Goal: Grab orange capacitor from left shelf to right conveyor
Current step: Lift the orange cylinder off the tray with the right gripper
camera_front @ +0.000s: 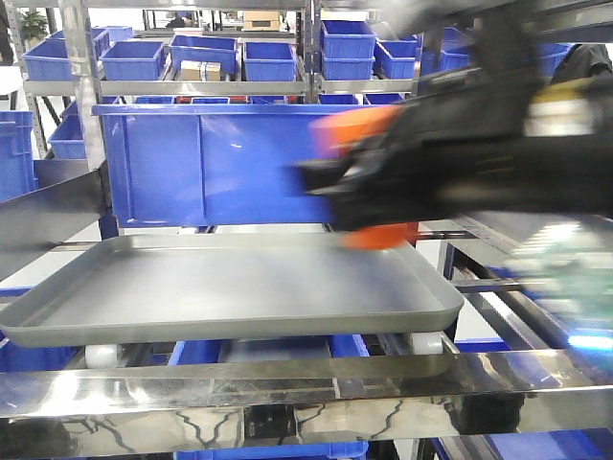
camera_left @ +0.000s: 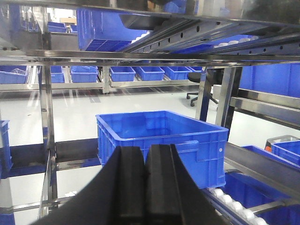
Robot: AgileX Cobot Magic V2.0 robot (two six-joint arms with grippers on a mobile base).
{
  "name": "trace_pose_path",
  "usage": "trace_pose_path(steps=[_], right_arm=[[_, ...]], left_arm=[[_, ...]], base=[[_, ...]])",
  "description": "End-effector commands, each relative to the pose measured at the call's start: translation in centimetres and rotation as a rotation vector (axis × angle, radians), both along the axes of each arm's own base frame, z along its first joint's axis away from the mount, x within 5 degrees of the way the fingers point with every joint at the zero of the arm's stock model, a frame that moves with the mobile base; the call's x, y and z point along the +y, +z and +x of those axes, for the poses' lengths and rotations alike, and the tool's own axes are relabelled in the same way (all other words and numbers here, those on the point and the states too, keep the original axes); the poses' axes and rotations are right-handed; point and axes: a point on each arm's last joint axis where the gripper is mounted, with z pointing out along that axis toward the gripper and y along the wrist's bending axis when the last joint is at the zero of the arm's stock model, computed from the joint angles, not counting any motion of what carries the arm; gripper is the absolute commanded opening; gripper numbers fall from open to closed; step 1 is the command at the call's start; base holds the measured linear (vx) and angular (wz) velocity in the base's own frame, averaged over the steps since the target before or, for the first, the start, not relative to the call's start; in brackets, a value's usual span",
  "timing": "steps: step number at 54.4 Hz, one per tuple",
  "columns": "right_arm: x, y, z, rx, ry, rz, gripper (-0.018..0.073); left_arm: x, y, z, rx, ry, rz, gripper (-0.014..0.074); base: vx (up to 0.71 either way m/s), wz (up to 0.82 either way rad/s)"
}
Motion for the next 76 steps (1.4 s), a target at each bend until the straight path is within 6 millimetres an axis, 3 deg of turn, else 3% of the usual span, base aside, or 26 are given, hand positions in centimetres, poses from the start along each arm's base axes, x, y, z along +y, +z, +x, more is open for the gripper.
trace_pose_path(steps=[1, 7, 16, 24, 34, 48, 76], right_arm=[[-3.7, 2.7, -2.5, -0.137, -0.152, 0.006, -0.0008], [-6.1, 2.1, -5.2, -0.188, -0.189, 0.004, -0.0008], [-9.1, -0.7, -9.6, -0.220, -0.186, 0.076, -0.0008], [-11.3, -4.5, -13.0, -0.240, -0.182, 0.157, -0.0008], [-13.1, -9.8, -15.6, -0.322, -0.170, 0.172, -0.0008], [-13.9, -13.9, -16.7, -0.291, -0.178, 0.206, -0.0008], [-14.0, -14.4, -16.8, -0.283, -0.181, 0.205, -0.0008]], left_arm=[[0.1, 1.8, -0.2, -0.110, -0.005, -0.037, -0.0006], [0.1, 1.8, -0.2, -0.110, -0.005, -0.037, -0.0006], [0.1, 1.8, -0.2, -0.110, -0.005, -0.037, -0.0006], [0.1, 1.8, -0.2, -0.110, -0.005, -0.037, -0.0006], [0.1, 1.8, -0.2, -0.110, -0.005, -0.037, -0.0006], [0.1, 1.8, -0.2, -0.110, -0.005, -0.037, -0.0006], [0.1, 1.8, -0.2, -0.110, -0.005, -0.037, -0.0006]], base=[[0.00, 0.00], [0.00, 0.00], [0.00, 0.00], [0.00, 0.00], [0.00, 0.00], [0.00, 0.00], [0.00, 0.00]])
